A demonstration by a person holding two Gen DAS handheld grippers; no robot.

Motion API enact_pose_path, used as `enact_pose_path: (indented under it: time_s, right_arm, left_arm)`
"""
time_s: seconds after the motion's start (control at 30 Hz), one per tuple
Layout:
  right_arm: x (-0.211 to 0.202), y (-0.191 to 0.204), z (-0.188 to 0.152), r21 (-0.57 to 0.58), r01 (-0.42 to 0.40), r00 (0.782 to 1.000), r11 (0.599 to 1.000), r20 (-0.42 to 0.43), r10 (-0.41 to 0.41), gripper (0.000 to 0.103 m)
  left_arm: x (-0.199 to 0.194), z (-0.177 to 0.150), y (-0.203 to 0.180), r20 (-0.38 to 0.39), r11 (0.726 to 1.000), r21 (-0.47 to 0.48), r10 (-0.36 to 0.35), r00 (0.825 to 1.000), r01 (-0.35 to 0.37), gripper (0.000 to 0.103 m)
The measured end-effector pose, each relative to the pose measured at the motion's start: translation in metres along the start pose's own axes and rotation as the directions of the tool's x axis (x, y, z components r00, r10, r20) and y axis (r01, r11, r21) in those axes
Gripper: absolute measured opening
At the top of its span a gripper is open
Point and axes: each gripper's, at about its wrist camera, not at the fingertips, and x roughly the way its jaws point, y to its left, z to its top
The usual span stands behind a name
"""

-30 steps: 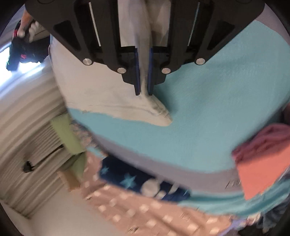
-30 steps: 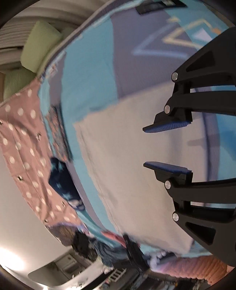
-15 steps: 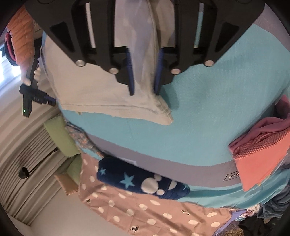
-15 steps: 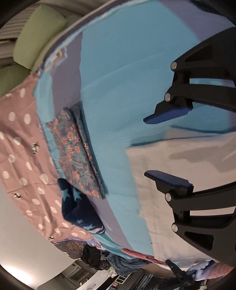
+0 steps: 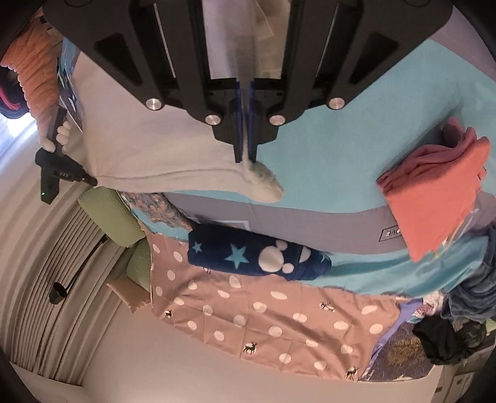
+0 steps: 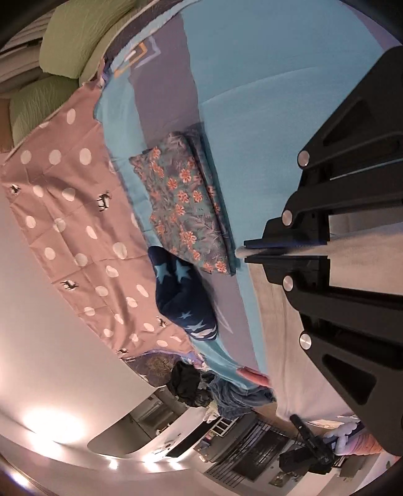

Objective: Fold small clothes

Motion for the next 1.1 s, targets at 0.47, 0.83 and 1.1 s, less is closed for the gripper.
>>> enact_pose_path:
  time_s: [0.47,0.83,1.1]
  right_arm:
    - [-0.061,-0.001,-0.083,-0.056,0.122,0.984,0.991,-0.122,-0.128,0.019]
    - [-0.129,-0.018,-0.212,0.084,0.119,0.977,0.989,-0.19,-0.101,0.023]
    - [-0.133,-0.012,-0.216,-0.065,0.414,0.891,0.908,-0.176,-0.419,0.0]
  left_arm:
    - [-0.029,-0.052,0.015,-0.057,0.994,-0.033,0.098,0.994,-0.1,0.037]
    - [-0.086,-0.154,-0.022,-0.176,0.998,-0.066,-0.014,0.984,0.002,0.043]
    - [-0.103,-0.194,-0.03,-0.255,0.999,-0.001,0.037,0.966,-0.039,0.002]
